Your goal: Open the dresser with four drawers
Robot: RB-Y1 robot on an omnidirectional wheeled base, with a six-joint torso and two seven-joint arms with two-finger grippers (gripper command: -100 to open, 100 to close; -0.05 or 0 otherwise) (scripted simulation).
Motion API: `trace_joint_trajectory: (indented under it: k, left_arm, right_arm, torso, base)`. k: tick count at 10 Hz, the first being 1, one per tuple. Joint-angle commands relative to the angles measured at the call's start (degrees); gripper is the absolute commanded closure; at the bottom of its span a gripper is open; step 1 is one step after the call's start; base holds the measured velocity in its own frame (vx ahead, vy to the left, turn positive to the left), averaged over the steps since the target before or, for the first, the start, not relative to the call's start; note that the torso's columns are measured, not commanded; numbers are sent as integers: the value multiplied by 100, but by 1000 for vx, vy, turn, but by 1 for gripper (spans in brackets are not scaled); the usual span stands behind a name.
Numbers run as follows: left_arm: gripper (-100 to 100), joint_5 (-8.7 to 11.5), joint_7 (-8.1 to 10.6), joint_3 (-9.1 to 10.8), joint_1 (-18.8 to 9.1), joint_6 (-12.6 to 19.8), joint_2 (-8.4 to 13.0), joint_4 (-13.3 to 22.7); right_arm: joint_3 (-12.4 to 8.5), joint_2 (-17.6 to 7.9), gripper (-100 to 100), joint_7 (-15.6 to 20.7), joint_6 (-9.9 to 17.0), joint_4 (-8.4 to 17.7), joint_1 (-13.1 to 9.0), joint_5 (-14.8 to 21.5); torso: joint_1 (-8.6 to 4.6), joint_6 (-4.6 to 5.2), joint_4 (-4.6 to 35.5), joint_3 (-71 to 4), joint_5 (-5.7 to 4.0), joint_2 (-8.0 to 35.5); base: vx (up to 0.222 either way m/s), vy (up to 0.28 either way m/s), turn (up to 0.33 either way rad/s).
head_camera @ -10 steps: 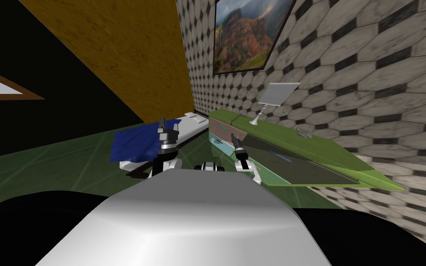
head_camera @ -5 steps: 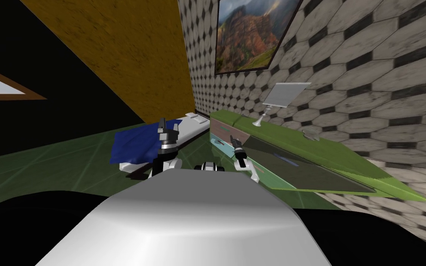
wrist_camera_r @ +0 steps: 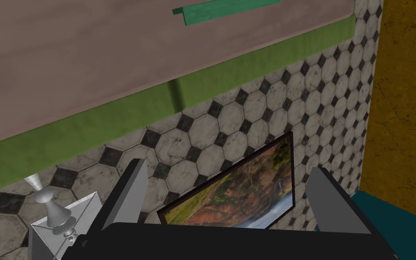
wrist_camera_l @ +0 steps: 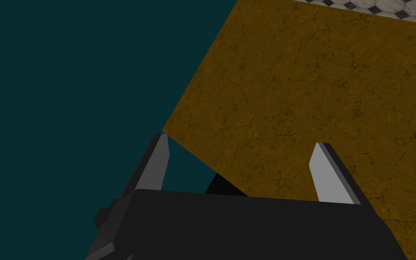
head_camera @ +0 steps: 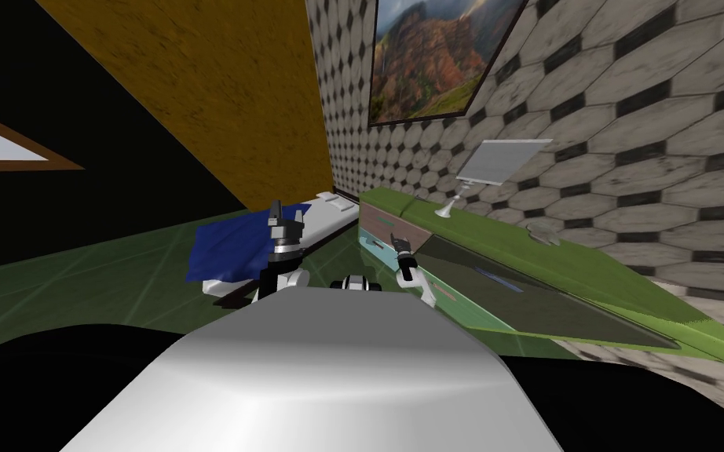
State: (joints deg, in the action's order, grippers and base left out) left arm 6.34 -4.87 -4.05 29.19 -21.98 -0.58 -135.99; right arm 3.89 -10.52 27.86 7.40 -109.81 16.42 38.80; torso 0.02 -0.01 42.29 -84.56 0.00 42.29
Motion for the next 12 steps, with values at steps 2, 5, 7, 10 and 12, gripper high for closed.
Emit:
trace_joint_trajectory:
  k: [2, 5, 7, 10, 12]
  left_arm:
    - [0, 0, 0, 0, 0, 0, 0, 0]
    - [0, 0, 0, 0, 0, 0, 0, 0]
    - [0, 0, 0, 0, 0, 0, 0, 0]
    - [0, 0, 0, 0, 0, 0, 0, 0]
    - [0, 0, 0, 0, 0, 0, 0, 0]
  right_arm:
    - [31, -14, -100, 312, 351, 219, -90, 469]
    - [41, -21, -100, 702, 771, 620, -270, 976]
    - [46, -27, -100, 895, 981, 830, -362, 1248]
    - [51, -35, -100, 1086, 1190, 1044, -454, 1597]
    - [55, -48, -100, 1275, 1397, 1259, -545, 1873]
  torso:
    - [-2, 0, -1, -2, 0, -4]
    - [-4, 1, 1, 1, 0, 4]
    - [-3, 1, -1, -3, 0, -3]
    - [-8, 0, 1, 1, -2, 2]
    - [0, 0, -1, -2, 0, -2]
  base:
    - [69, 43, 23]
    - [57, 45, 21]
    - [72, 54, 19]
    - [63, 39, 20]
    - [66, 47, 18]
